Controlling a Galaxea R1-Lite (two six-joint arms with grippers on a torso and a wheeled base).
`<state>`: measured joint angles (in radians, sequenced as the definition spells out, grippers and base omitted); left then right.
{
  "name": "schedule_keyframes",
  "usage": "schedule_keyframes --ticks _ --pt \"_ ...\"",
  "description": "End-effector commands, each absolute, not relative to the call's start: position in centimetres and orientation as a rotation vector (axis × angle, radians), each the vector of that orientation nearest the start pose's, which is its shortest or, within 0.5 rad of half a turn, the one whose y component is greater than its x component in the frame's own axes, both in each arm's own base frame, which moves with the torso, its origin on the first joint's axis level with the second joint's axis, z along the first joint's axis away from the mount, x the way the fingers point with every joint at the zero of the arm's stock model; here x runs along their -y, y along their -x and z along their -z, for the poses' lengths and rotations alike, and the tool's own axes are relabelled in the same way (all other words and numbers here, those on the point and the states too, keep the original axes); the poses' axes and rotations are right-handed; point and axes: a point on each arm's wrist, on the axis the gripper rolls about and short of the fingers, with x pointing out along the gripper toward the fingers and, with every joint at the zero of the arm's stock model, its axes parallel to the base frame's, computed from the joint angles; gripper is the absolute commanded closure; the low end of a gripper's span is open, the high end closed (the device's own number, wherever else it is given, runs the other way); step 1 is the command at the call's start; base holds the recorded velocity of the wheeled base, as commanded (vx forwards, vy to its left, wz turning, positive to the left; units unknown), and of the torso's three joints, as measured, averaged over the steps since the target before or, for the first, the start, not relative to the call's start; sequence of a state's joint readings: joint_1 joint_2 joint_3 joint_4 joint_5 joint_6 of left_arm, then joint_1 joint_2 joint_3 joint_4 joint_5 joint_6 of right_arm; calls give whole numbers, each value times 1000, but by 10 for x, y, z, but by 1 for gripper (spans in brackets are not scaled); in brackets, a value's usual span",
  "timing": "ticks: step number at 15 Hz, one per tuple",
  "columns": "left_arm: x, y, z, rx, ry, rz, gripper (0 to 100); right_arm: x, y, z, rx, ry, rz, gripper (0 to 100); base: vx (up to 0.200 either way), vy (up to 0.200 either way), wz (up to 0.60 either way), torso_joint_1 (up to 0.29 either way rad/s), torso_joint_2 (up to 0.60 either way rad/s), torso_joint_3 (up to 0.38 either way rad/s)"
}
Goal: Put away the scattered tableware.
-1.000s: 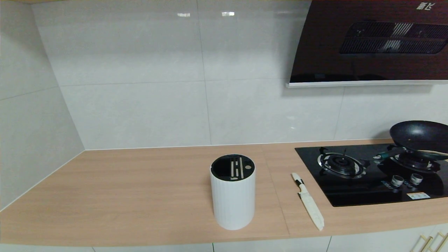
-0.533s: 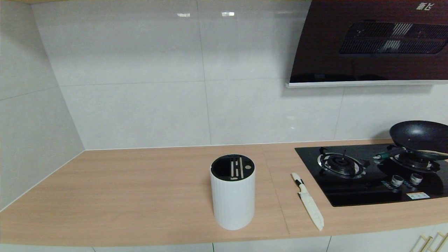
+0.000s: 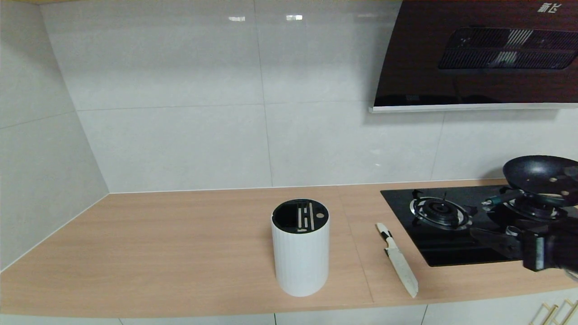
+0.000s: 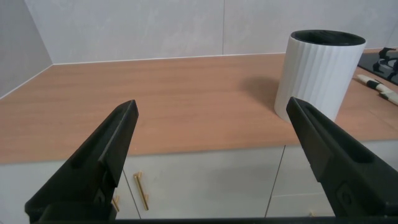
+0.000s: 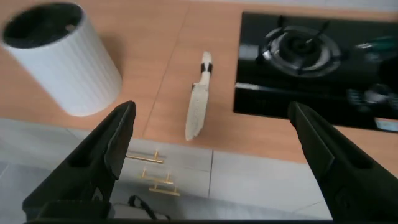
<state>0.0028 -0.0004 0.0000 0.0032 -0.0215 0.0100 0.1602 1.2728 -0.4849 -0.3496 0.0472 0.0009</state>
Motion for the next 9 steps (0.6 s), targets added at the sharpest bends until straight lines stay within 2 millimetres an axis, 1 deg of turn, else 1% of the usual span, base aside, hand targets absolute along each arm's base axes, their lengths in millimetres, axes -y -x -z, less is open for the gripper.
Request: schedule_keyframes --ticks 1,3,4,5,6,7,9 --pt "1 23 -75 -3 -11 18 0 -53 -258 -142 -557 15 -223 0 0 0 0 0 0 0" --pt "1 23 -75 -3 -9 18 0 -63 -287 -130 -588 18 -233 0 0 0 0 0 0 0" --pt "1 23 -75 -3 -11 18 0 -66 -296 -124 -602 19 -233 0 0 0 0 0 0 0" --pt "1 23 -75 -3 -11 18 0 -69 -308 -114 -627 24 -236 0 0 0 0 0 0 0" --pt "1 23 -75 -3 -11 18 0 -72 -320 -96 -674 33 -238 0 0 0 0 0 0 0" --pt "1 23 -75 -3 -11 18 0 -75 -332 -82 -696 36 -239 0 0 0 0 0 0 0" --pt "1 23 -75 -3 -11 18 0 -82 -350 -50 -729 44 -236 0 0 0 0 0 0 0"
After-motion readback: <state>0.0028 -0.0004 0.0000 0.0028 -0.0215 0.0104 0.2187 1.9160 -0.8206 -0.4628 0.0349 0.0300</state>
